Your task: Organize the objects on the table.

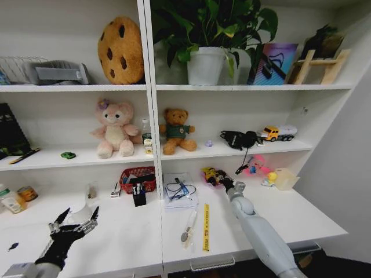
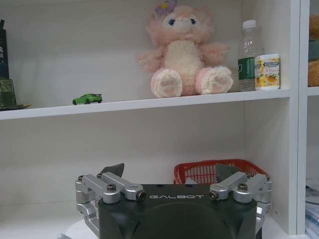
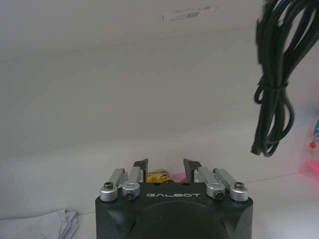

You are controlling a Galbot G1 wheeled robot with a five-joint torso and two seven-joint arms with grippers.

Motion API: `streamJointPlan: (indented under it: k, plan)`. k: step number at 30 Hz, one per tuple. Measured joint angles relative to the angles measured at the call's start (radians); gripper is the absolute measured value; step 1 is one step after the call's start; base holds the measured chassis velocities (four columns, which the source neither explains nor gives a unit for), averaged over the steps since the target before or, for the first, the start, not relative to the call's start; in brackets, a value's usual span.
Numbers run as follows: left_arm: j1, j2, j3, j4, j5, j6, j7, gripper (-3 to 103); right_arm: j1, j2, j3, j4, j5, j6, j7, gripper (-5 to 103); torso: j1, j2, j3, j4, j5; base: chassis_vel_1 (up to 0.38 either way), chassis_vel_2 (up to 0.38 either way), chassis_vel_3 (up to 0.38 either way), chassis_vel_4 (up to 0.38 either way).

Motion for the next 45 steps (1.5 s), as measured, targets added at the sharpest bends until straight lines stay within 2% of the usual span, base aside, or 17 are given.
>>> streamJointPlan:
  k: [3,5,7,8,10,11,12,13,15,19,21,22,25,28,35,39,45]
  plan:
    - [0.000,0.000,0.000,0.000,0.000,0.000,0.000,100,-0.086,-0.072,0.031,0.117,0.018,-0.013,-0.019,57,0.000,0.000,0.000,-0.0004,0.0002,0.000,0.000,0.000,0.000]
    - [0.000,0.000,0.000,0.000,0.000,0.000,0.000,100,-0.113,-0.092,0.044,0.158,0.022,-0.017,-0.019,57,0.000,0.000,0.000,-0.0004,0.0000,0.000,0.000,0.000,0.000]
    - [0.000,0.000,0.000,0.000,0.000,0.000,0.000,100,-0.191,-0.130,0.085,0.272,0.039,-0.031,-0.015,68,0.000,0.000,0.000,-0.0002,-0.0001,0.000,0.000,0.000,0.000]
    - [0.000,0.000,0.000,0.000,0.000,0.000,0.000,100,-0.191,-0.130,0.085,0.272,0.039,-0.031,-0.015,68,0.000,0.000,0.000,-0.0002,-0.0001,0.000,0.000,0.000,0.000]
    - [0.000,0.000,0.000,0.000,0.000,0.000,0.000,100,-0.328,-0.167,0.171,0.432,0.040,-0.089,-0.050,79,0.000,0.000,0.000,0.0002,-0.0001,0.000,0.000,0.000,0.000]
    - [0.000,0.000,0.000,0.000,0.000,0.000,0.000,100,-0.389,-0.174,0.202,0.487,0.036,-0.106,-0.059,84,0.000,0.000,0.000,-0.0001,-0.0006,0.000,0.000,0.000,0.000]
    - [0.000,0.000,0.000,0.000,0.000,0.000,0.000,100,-0.389,-0.174,0.202,0.487,0.036,-0.106,-0.059,84,0.000,0.000,0.000,-0.0001,-0.0006,0.000,0.000,0.000,0.000]
    - [0.000,0.000,0.000,0.000,0.000,0.000,0.000,100,-0.469,-0.175,0.242,0.553,0.030,-0.116,-0.060,90,0.000,0.000,0.000,-0.0007,0.0003,0.000,0.000,0.000,0.000]
    - [0.000,0.000,0.000,0.000,0.000,0.000,0.000,100,-0.587,-0.157,0.312,0.646,-0.023,-0.107,-0.060,98,0.000,0.000,0.000,-0.0003,-0.0003,0.000,0.000,0.000,0.000]
    - [0.000,0.000,0.000,0.000,0.000,0.000,0.000,100,-0.698,-0.124,0.376,0.712,-0.101,-0.092,-0.077,100,0.000,0.000,0.000,0.0002,-0.0003,0.000,0.000,0.000,0.000]
    - [0.000,0.000,0.000,0.000,0.000,0.000,0.000,100,-0.833,-0.063,0.430,0.768,-0.167,-0.046,-0.097,100,0.000,0.000,0.000,-0.0005,-0.0003,0.000,0.000,0.000,0.000]
    - [0.000,0.000,0.000,0.000,0.000,0.000,0.000,100,-0.833,-0.063,0.430,0.768,-0.167,-0.046,-0.097,100,0.000,0.000,0.000,-0.0005,-0.0003,0.000,0.000,0.000,0.000]
    - [0.000,0.000,0.000,0.000,0.000,0.000,0.000,100,-0.931,0.029,0.465,0.825,-0.189,-0.005,-0.112,100,0.000,0.000,0.000,-0.0001,-0.0002,0.000,0.000,0.000,0.000]
    - [0.000,0.000,0.000,0.000,0.000,0.000,0.000,100,-0.962,0.054,0.469,0.839,-0.204,0.025,-0.133,100,0.000,0.000,0.000,-0.0001,-0.0002,0.000,0.000,0.000,0.000]
    - [0.000,0.000,0.000,0.000,0.000,0.000,0.000,100,-0.955,0.029,0.428,0.858,-0.220,0.037,-0.132,100,0.000,0.000,0.000,0.0006,-0.0002,0.000,0.000,0.000,0.000]
    - [0.000,0.000,0.000,0.000,0.000,0.000,0.000,100,-0.970,0.014,0.405,0.863,-0.248,0.038,-0.135,100,0.000,0.000,0.000,-0.0003,-0.0001,0.000,0.000,0.000,0.000]
    - [0.000,0.000,0.000,0.000,0.000,0.000,0.000,100,-0.972,0.014,0.403,0.863,-0.251,0.038,-0.135,100,0.000,0.000,0.000,-0.0003,0.0000,0.000,0.000,0.000,0.000]
